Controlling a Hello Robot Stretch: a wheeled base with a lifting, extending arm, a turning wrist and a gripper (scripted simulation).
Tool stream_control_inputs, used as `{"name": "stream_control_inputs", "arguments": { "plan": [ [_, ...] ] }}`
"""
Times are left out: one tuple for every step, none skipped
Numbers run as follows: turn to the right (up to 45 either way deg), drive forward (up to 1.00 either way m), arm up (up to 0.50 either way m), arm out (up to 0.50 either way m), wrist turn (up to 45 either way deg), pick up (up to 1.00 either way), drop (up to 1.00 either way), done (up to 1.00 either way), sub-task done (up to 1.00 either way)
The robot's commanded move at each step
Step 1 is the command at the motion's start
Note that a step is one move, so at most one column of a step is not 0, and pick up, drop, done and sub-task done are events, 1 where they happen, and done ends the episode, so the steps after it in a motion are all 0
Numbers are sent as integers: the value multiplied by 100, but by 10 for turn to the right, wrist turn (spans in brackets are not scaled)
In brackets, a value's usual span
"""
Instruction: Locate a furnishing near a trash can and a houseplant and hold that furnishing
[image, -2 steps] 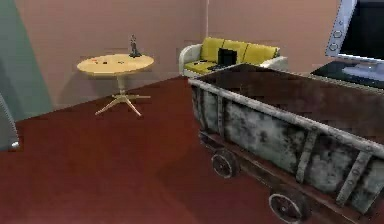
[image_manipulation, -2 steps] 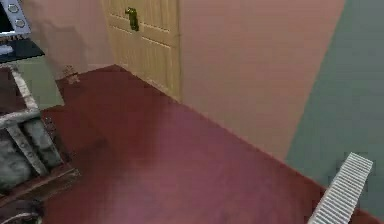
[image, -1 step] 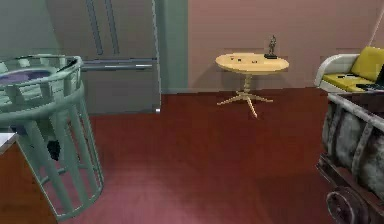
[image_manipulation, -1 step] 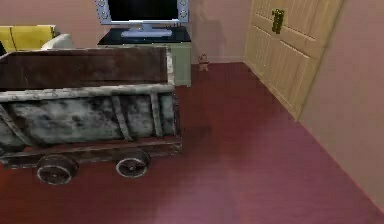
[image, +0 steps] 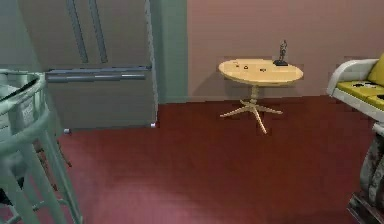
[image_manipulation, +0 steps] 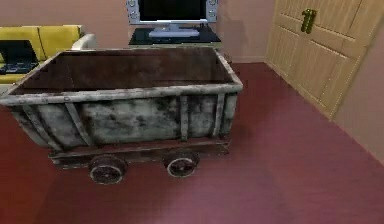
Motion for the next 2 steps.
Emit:
{"name": "stream_control_inputs", "arguments": {
  "plan": [
    [60,0,0,0,0,0,0,0,0],
    [0,60,0,0,0,0,0,0,0]
  ]
}}
